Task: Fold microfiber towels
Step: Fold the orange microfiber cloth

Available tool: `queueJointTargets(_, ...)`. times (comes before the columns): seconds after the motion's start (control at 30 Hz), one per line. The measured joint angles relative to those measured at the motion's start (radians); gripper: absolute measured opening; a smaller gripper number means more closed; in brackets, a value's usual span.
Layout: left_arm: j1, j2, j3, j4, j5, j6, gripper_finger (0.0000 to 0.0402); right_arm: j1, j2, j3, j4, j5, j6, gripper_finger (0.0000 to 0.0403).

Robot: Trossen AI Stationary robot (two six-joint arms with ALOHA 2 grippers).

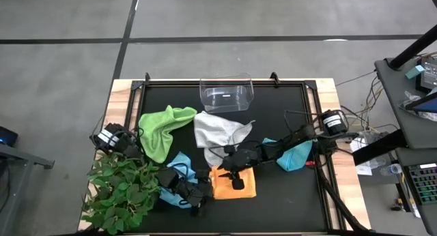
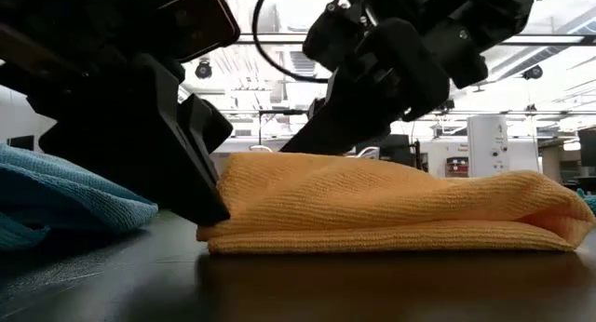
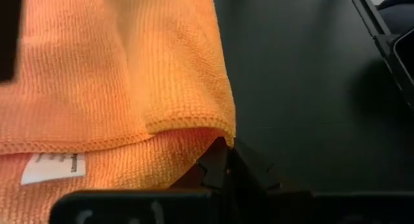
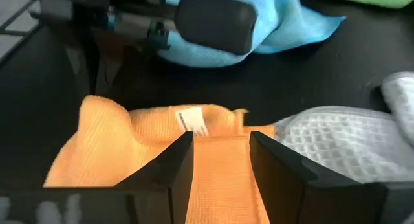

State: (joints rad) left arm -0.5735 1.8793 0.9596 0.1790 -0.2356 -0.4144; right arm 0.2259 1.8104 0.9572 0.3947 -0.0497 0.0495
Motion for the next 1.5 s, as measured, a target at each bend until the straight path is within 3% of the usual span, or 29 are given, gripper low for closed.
queueJointTargets(0.7, -0.003, 0.0, -0.003, 0.001, 0.0, -0.024, 0.0, -0.035, 0.075, 0.014, 0.016, -0.037, 0.012, 0.0136)
queueJointTargets(0.87, -0.003, 0.0, -0.003, 0.001, 0.0, -0.024, 0.0, -0.035, 0.075, 0.02, 0.016, -0.037, 0.004, 0.0108)
queueJointTargets(1.17, -0.003, 0.0, -0.003, 0.0, 0.0, -0.024, 0.0, -0.035, 0.075, 0.02, 0.015, -0.036, -0.02, 0.002)
queueJointTargets(1.5, -0.003, 0.0, -0.004, -0.002, 0.0, -0.026, 0.0, -0.035, 0.028, 0.02, 0.006, -0.032, -0.069, 0.0009)
